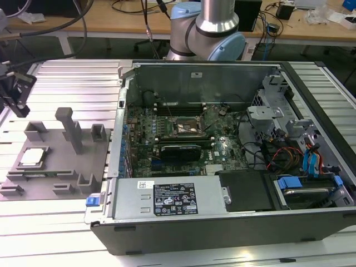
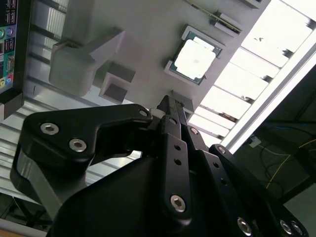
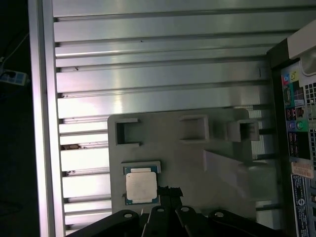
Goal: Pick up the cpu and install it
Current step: 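Pick up the cpu and move it towards the insertion slot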
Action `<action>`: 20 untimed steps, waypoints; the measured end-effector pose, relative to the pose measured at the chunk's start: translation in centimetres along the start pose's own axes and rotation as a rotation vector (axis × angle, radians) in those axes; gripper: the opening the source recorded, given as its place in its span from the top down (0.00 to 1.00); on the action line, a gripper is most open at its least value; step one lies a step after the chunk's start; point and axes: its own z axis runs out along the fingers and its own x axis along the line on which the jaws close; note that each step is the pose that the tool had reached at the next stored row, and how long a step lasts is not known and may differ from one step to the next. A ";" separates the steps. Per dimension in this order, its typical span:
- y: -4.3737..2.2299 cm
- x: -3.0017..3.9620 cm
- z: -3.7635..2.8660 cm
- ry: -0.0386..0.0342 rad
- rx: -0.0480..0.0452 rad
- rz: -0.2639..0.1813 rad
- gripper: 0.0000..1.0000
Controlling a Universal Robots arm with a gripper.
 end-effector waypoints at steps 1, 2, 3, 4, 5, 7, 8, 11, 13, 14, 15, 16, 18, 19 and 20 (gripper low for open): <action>-0.01 0.06 0.02 -0.0001 0.0000 0.000 0.89; -0.01 0.13 0.03 0.0000 0.0001 0.000 0.89; -0.02 0.22 0.06 -0.0001 0.0000 0.000 0.89; -0.03 0.34 0.10 -0.0001 0.0000 0.000 0.89; -0.04 0.42 0.12 0.0000 0.0001 0.000 0.89; -0.06 0.57 0.22 -0.0002 -0.0001 0.000 0.89; -0.06 0.67 0.29 -0.0002 0.0000 0.000 0.89; -0.09 0.89 0.51 -0.0001 0.0000 0.000 0.89; -0.11 1.04 0.70 -0.0001 0.0000 0.000 0.89; -0.12 1.09 0.76 0.0001 0.0001 0.000 0.89; -0.13 1.13 0.82 0.0001 0.0001 0.000 0.89; -0.14 1.20 0.94 0.0000 0.0001 0.000 0.89; -0.15 1.32 1.13 -0.0001 0.0000 0.000 0.89; -0.16 1.38 1.21 -0.0001 0.0000 0.000 0.89; -0.17 1.43 1.32 -0.0002 0.0000 0.000 0.89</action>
